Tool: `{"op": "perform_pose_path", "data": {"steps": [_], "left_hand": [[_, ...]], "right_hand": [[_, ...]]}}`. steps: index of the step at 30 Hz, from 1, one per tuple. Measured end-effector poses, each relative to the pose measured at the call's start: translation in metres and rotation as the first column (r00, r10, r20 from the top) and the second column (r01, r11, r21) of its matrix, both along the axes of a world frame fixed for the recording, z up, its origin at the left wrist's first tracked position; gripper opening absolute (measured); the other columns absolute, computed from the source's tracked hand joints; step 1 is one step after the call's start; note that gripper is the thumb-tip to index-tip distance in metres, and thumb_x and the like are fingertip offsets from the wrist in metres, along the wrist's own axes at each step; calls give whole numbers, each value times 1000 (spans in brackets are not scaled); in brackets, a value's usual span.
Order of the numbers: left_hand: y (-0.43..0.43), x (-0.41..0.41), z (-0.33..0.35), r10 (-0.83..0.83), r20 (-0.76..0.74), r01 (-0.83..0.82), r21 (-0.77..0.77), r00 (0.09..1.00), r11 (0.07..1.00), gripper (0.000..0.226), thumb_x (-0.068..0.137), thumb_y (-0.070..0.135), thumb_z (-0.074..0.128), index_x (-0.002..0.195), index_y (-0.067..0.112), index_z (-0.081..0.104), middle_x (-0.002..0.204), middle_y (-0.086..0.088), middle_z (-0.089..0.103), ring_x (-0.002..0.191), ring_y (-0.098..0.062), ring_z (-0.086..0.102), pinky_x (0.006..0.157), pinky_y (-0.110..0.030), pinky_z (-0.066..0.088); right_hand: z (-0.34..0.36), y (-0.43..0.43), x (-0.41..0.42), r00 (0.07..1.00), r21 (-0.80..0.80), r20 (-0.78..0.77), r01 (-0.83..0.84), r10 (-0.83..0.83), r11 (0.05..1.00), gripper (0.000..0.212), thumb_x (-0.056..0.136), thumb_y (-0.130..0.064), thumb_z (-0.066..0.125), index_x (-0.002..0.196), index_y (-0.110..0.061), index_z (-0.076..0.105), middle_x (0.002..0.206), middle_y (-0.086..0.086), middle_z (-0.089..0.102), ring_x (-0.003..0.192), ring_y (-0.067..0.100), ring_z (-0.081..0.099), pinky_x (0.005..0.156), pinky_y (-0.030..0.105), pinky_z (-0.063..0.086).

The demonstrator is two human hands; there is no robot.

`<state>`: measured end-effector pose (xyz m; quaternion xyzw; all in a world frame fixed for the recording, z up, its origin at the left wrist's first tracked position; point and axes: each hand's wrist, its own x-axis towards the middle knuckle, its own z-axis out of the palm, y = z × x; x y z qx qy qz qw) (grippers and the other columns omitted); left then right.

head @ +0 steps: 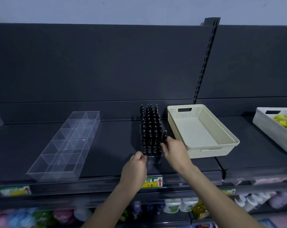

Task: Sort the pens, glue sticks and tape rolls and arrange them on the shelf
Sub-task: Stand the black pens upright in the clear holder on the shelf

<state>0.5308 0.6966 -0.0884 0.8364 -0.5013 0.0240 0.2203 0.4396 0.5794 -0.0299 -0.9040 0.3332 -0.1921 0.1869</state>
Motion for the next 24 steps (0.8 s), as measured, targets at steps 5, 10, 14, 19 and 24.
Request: {"op": "perform_pose_path", "data": {"steps": [5, 10, 14, 19, 24], "left_hand": [[-1, 4, -6, -33, -26, 33, -7, 999, 999, 19, 75, -3, 67, 93, 2, 71, 92, -4, 63, 77, -19, 64, 55, -24, 54], [-2, 7, -5, -38, -27, 38, 2, 999, 999, 14, 76, 0, 67, 89, 2, 70, 92, -4, 61, 78, -19, 64, 58, -28, 56], [0, 5, 3, -34, 21, 33, 58, 999, 998, 31, 95, 12, 42, 121, 7, 57, 121, 0, 49, 109, -14, 52, 83, -24, 49], [3, -10, 8, -18, -40, 15, -60, 999, 998, 17, 78, 9, 69, 94, 10, 70, 97, 3, 56, 83, -11, 59, 57, -19, 51], [-35, -57, 26, -84, -149, 58, -172, 985, 983, 37, 100, 18, 34, 135, 16, 45, 132, 9, 42, 111, -4, 49, 82, -8, 36]], "right_hand": [[-3, 9, 5, 999, -43, -16, 29, -30, 999, 22, 97, -21, 42, 98, -2, 53, 98, 16, 65, 88, 31, 63, 62, 26, 34], [-2, 10, 7, 997, -49, -47, 57, -59, 997, 23, 98, -21, 41, 99, -2, 53, 100, 17, 65, 91, 32, 62, 66, 31, 38], [-7, 11, 1, 997, 21, -41, 65, -64, 998, 23, 96, -23, 45, 102, -4, 56, 101, 15, 66, 91, 30, 62, 70, 32, 43], [-6, -10, -34, 993, 78, 57, 102, -107, 992, 34, 93, -20, 53, 125, -7, 55, 113, 9, 67, 104, 24, 62, 89, 28, 45], [4, -73, -79, 977, 74, 108, 178, -185, 981, 32, 91, -12, 52, 122, -4, 57, 117, 12, 63, 106, 26, 60, 89, 29, 42]]}}
